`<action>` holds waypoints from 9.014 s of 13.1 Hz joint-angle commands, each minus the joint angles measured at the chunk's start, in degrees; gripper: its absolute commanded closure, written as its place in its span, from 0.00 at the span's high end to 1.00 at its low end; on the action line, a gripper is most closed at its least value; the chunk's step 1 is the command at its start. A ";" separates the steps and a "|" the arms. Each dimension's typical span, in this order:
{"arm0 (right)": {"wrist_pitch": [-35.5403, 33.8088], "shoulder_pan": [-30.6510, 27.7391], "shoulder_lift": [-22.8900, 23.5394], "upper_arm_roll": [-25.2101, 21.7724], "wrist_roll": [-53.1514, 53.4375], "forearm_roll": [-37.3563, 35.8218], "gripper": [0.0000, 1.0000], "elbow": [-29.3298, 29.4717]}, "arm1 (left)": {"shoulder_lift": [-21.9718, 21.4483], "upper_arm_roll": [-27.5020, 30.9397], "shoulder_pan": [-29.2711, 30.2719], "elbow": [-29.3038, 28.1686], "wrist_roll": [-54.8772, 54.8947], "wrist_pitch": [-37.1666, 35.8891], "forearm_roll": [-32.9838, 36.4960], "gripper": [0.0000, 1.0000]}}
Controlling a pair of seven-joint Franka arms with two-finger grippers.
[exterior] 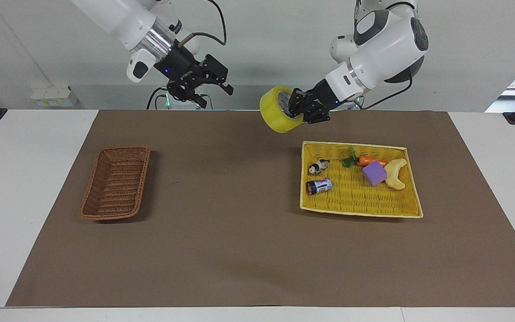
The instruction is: Move tape to another basket
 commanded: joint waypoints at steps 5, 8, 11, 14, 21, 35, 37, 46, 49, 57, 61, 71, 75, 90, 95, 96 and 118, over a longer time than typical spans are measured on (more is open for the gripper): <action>10.43 6.92 1.60 0.12 5.66 1.18 1.00 -1.00 | -1.81 0.57 -2.38 -1.70 0.87 5.35 -0.59 0.00; 9.81 7.71 1.51 0.12 5.92 0.82 1.00 -1.00 | -1.72 0.57 -2.83 -1.70 0.69 7.82 -0.59 0.00; 7.80 7.80 1.16 0.12 3.92 -0.05 1.00 -1.26 | -1.72 0.57 -4.41 -1.70 0.60 9.05 -0.59 0.00; 6.04 6.92 1.42 0.04 -0.32 -1.38 0.29 -1.00 | -1.37 0.48 -5.02 -1.44 0.25 13.61 -0.77 0.00; 3.39 6.39 1.95 -0.40 0.56 -1.46 0.00 0.14 | -1.98 1.18 -4.41 -1.26 0.08 11.44 -0.77 1.00; 0.15 -5.28 3.27 -0.75 -9.62 -0.76 0.00 1.38 | -4.80 6.18 8.51 2.16 1.48 -5.36 30.41 1.00; 0.05 -8.27 3.01 -0.84 -10.95 -1.55 0.00 -0.82 | -5.06 7.68 8.42 2.60 1.75 -9.11 36.90 1.00; -1.01 -27.52 2.92 -0.84 -37.63 -8.85 0.00 -17.32 | -6.11 12.00 8.60 6.21 12.47 -20.13 42.48 1.00; -0.82 -29.29 2.66 -0.93 -40.22 -14.36 0.00 -20.34 | -7.79 11.73 8.42 4.37 5.30 -19.69 41.95 1.00; 4.79 -35.00 9.15 -0.84 -53.14 -16.76 0.00 -21.66 | -7.96 11.56 7.89 4.36 6.31 -19.42 39.58 1.00; 7.26 -35.70 12.41 -0.84 -55.77 -16.49 0.00 -21.39 | -8.05 11.82 8.94 4.27 10.10 -19.51 38.34 1.00; 9.54 -35.88 14.08 -0.76 -55.95 -14.47 0.00 -21.92 | -7.88 11.65 9.56 4.45 9.39 -19.25 38.34 1.00; 9.90 -35.71 14.52 -0.76 -56.48 -14.47 0.67 -21.92 | -7.79 11.65 9.56 4.54 9.22 -19.16 38.34 1.00; 14.03 -24.38 12.42 -0.58 -43.52 -34.67 1.00 -10.49 | -8.05 11.73 10.88 4.98 9.66 -19.69 38.43 1.00; 12.97 -19.10 9.78 -0.58 -27.60 -38.55 1.00 -12.24 | -8.05 11.73 10.97 4.98 9.66 -19.69 38.43 1.00; 12.89 -17.88 9.08 -0.58 -24.78 -38.64 1.00 -13.03 | -8.05 11.73 10.97 4.98 9.66 -19.69 38.43 1.00; -14.10 -12.15 -6.84 -1.37 -6.72 -39.08 1.00 -3.64 | -8.05 11.82 10.97 4.98 9.66 -19.69 38.43 1.00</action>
